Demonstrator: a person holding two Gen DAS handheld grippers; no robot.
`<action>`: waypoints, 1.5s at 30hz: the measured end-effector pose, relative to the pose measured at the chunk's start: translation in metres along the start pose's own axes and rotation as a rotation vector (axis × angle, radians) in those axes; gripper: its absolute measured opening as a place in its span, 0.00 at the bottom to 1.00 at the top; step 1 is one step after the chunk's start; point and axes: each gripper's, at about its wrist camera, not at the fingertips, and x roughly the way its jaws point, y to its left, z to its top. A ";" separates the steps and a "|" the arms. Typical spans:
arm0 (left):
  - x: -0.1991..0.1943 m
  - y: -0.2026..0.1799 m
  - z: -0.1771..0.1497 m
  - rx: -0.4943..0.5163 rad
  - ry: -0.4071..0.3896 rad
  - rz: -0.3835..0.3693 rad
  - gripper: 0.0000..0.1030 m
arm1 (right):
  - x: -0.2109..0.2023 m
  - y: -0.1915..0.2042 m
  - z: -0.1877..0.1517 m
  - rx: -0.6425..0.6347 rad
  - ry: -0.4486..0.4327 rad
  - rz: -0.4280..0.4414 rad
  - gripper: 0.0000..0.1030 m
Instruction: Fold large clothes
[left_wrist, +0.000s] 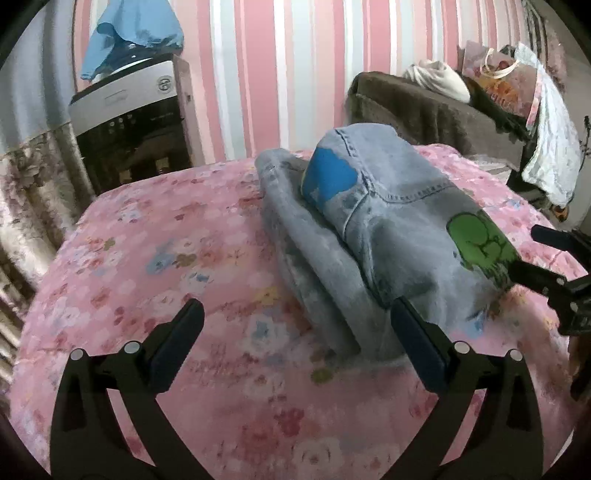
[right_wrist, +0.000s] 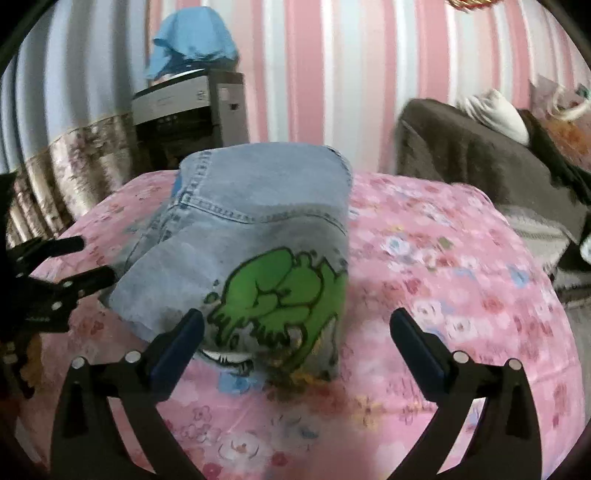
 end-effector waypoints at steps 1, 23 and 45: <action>-0.004 0.000 -0.001 0.000 -0.002 0.022 0.97 | -0.003 0.001 -0.001 0.008 -0.003 -0.022 0.98; -0.084 -0.001 -0.009 -0.113 0.020 0.179 0.97 | -0.081 0.045 0.003 0.071 -0.059 -0.176 0.98; -0.095 -0.009 -0.005 -0.108 0.001 0.205 0.97 | -0.086 0.040 0.005 0.085 -0.059 -0.211 0.98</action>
